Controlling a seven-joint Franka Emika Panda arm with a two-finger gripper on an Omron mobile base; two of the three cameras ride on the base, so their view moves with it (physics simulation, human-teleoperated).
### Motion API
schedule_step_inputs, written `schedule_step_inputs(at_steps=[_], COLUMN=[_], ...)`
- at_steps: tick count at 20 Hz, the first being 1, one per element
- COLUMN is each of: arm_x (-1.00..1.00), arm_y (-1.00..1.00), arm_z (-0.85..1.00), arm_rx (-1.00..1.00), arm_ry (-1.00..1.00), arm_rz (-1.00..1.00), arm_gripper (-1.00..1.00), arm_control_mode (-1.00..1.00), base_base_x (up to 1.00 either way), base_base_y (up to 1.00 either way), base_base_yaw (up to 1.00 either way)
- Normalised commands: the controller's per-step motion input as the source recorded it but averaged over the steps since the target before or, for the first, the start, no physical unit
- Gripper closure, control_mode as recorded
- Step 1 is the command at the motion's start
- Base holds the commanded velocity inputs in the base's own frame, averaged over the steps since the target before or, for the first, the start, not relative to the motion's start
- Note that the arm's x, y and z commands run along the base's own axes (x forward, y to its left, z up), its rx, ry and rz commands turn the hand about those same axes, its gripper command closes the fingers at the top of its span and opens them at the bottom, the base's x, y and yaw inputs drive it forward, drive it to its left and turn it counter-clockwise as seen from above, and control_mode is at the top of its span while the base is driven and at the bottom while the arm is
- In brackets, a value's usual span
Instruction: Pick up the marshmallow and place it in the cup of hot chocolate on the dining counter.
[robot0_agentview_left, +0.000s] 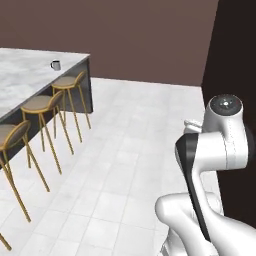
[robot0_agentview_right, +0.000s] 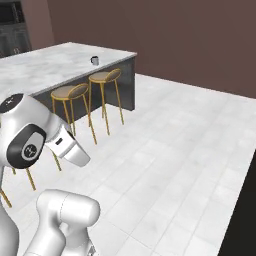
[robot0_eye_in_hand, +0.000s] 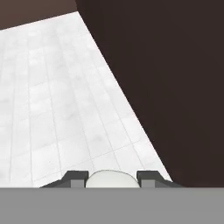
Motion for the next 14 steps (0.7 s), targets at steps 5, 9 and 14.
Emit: schedule_step_inputs(at_steps=[5, 9, 14], arm_x=[0.0, 0.0, 0.0], arm_y=[0.0, 0.0, 0.0], arm_z=[0.0, 0.0, 0.0], arm_rx=[0.0, 0.0, 0.0], arm_ry=[0.0, 0.0, 0.0], arm_rz=[0.0, 0.0, 0.0], arm_gripper=[1.0, 1.0, 1.0], arm_control_mode=[1.0, 1.0, 1.0], base_base_x=[1.0, 1.0, 1.0], base_base_y=[-0.76, -0.79, -0.82], base_base_yaw=[0.47, 0.47, 0.45])
